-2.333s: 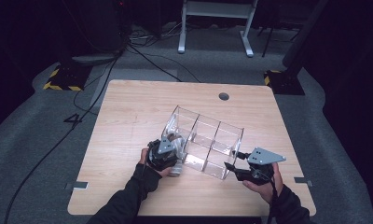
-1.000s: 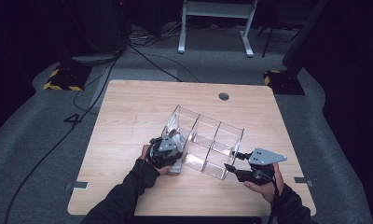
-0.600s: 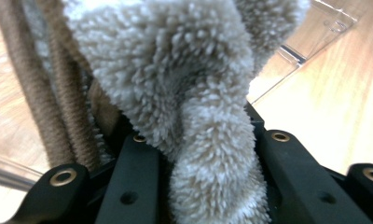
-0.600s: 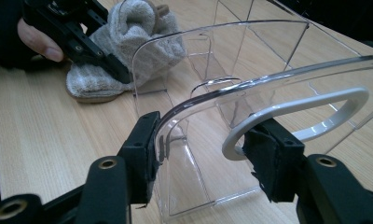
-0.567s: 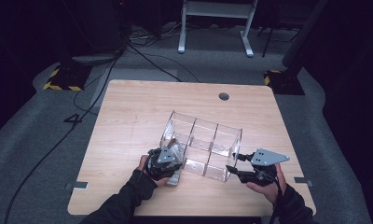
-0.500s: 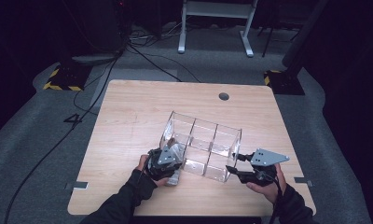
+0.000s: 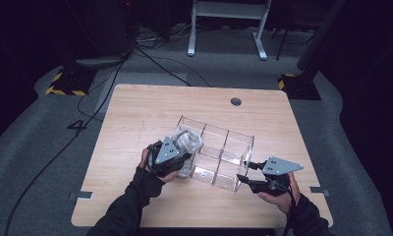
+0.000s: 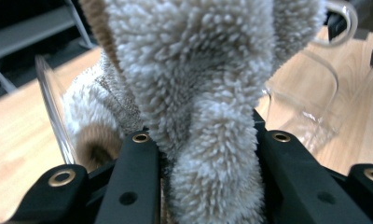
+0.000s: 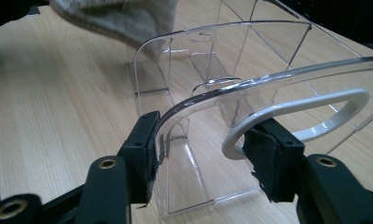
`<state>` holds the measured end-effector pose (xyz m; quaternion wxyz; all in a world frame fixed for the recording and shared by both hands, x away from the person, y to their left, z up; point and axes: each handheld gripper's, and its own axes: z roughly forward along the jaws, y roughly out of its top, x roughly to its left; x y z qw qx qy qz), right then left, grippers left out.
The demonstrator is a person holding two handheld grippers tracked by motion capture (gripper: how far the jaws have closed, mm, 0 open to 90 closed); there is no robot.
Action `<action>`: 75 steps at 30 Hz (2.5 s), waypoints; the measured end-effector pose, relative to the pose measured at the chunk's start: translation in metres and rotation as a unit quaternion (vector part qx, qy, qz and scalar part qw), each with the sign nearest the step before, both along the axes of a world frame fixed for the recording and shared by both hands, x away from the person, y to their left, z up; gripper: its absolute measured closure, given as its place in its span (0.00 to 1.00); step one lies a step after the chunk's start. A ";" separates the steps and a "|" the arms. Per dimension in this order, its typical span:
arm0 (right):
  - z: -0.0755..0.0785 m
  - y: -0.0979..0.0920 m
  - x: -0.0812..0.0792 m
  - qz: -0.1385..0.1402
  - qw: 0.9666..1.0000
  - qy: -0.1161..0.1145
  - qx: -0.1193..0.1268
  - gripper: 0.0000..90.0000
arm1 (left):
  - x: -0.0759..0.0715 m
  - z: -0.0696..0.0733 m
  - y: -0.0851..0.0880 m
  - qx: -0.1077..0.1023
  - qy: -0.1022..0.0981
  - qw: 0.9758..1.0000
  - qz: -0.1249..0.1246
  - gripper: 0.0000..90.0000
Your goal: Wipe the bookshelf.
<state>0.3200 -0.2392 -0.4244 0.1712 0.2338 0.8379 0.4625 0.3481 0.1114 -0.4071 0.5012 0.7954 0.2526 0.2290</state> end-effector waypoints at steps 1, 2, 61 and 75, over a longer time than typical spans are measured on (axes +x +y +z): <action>0.000 0.000 0.000 0.000 1.000 0.000 0.000 0.53 | 0.001 0.004 0.001 -0.002 -0.005 1.000 0.004 0.77; 0.000 0.000 0.000 0.000 1.000 0.000 0.001 0.53 | 0.003 0.009 0.002 -0.007 -0.013 1.000 0.013 0.77; -0.001 0.001 0.003 0.002 1.000 0.002 0.005 0.52 | 0.007 -0.005 0.000 0.006 0.020 1.000 -0.021 0.77; -0.002 0.001 0.002 0.000 1.000 0.003 0.011 0.52 | 0.049 0.012 -0.026 0.066 0.025 0.998 0.000 0.77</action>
